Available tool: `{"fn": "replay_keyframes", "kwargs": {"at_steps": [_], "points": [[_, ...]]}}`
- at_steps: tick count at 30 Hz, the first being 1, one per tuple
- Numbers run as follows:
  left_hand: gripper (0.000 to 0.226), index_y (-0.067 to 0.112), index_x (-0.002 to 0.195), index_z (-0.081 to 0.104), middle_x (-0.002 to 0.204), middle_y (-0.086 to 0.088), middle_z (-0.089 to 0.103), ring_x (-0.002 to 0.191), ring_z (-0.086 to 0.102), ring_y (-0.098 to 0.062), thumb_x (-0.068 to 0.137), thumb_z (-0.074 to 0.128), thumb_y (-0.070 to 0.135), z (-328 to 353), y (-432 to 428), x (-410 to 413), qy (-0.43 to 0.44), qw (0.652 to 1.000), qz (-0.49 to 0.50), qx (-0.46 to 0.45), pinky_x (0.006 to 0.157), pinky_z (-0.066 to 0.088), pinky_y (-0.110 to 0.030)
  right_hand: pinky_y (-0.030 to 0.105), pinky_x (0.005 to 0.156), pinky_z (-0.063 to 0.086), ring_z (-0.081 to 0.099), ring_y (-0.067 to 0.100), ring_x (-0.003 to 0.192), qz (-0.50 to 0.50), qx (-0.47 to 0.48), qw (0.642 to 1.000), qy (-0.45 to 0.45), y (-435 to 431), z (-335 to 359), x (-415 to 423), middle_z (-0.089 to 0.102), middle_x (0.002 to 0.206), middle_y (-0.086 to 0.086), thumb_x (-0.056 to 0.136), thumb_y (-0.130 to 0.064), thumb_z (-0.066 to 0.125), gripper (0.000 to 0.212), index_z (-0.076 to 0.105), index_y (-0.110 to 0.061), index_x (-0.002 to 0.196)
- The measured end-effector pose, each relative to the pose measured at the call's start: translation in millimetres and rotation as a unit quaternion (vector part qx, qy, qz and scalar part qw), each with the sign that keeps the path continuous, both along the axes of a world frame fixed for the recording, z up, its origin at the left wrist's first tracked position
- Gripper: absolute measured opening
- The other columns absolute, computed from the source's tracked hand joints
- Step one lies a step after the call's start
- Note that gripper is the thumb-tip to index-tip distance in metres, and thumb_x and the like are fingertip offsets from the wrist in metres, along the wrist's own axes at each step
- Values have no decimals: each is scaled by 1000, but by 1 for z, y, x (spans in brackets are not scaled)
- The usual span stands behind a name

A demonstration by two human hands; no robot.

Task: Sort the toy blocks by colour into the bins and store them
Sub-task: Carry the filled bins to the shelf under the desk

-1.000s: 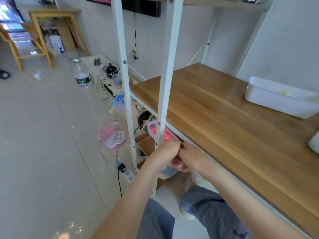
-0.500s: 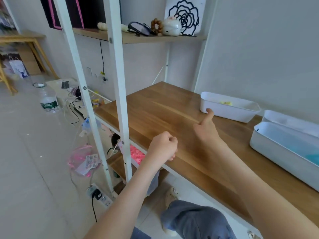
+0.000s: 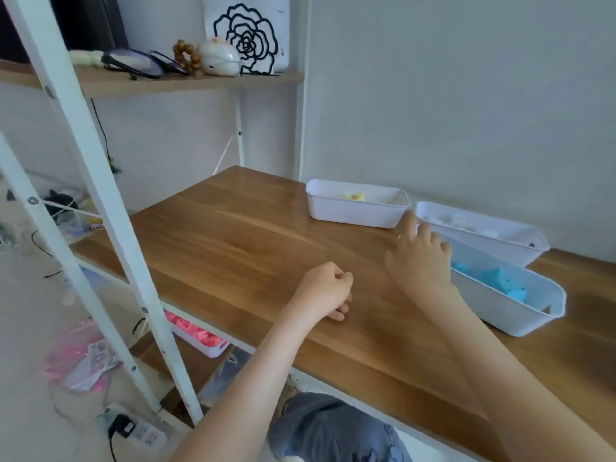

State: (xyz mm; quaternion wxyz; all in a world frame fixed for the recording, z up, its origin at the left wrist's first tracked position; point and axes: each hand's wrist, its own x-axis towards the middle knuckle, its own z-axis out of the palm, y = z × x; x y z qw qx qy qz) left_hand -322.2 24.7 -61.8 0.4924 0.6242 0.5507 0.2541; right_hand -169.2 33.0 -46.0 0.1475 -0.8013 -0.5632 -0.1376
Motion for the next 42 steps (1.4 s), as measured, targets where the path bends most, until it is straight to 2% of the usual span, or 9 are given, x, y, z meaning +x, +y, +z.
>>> {"fn": "replay_keyframes", "kwargs": {"at_steps": [6, 9, 14, 18, 21, 27, 32, 37, 42], "points": [[25, 16, 108, 54, 96, 1, 62, 78, 59, -14, 100, 37, 31, 1, -13, 10, 130, 983, 60, 117, 54, 42, -23, 33, 70, 40, 58, 30, 97, 100, -102, 990, -8, -13, 0, 7, 61, 105, 14, 94, -7, 35, 21, 52, -7, 108], [36, 16, 107, 56, 97, 0, 62, 84, 58, -15, 98, 35, 44, 9, -19, 9, 85, 987, 95, 100, 61, 44, -24, 29, 72, 40, 57, 25, 95, 194, -72, 978, -30, -29, -2, -8, 61, 105, 9, 96, -12, 36, 21, 53, -10, 109], [63, 12, 100, 59, 95, -6, 64, 92, 61, -24, 90, 24, 63, 11, -34, -10, 51, 991, 118, 45, 86, 53, -42, 29, 59, 27, 47, 20, 66, 343, 8, 939, 13, -60, -12, -45, 53, 69, 0, 92, -27, 44, 22, 44, -19, 72], [42, 14, 99, 60, 91, -6, 66, 84, 66, -19, 87, 43, 51, 2, -46, -44, 2, 987, 158, -35, 83, 57, -40, 23, 44, 19, 31, 10, 46, 382, 73, 921, 24, -78, -19, -77, 31, 48, -11, 83, -39, 42, 31, 44, -23, 56], [26, 14, 92, 57, 91, -12, 67, 83, 68, -22, 88, 58, 39, 5, -63, -79, -91, 969, 177, -146, 81, 58, -41, 20, 45, 15, 30, 10, 44, 435, 97, 894, 50, -92, -24, -95, 28, 47, -11, 84, -43, 46, 37, 36, -24, 54], [48, 23, 124, 41, 115, -18, 61, 87, 71, -30, 86, 60, 45, 0, -105, -146, -190, 951, 137, -203, 72, 59, -40, 22, 50, 29, 39, 11, 47, 548, 70, 825, 121, -114, -28, -134, 41, 47, -6, 86, -44, 47, 40, 45, -20, 54], [21, 23, 112, 53, 108, -13, 67, 93, 70, -23, 93, 51, 31, -9, -124, -163, -291, 921, 225, -129, 74, 58, -38, 27, 55, 33, 45, 11, 60, 614, -40, 764, 194, -114, -15, -169, 47, 58, -5, 87, -54, 32, 39, 45, -27, 62], [31, 21, 119, 51, 111, -14, 66, 96, 68, -27, 89, 54, 30, -10, -140, -206, -290, 902, 310, -79, 83, 56, -44, 39, 59, 42, 50, 14, 63, 656, -97, 716, 217, -111, -9, -211, 54, 66, -1, 90, -52, 34, 41, 52, -20, 72], [26, 11, 113, 57, 101, -16, 67, 86, 68, -23, 90, 51, 21, -15, -167, -240, -321, 873, 363, -48, 63, 58, -33, 36, 54, 43, 52, 12, 60, 677, -69, 704, 204, -118, -14, -260, 54, 61, -6, 89, -47, 39, 32, 51, -25, 69]]}}
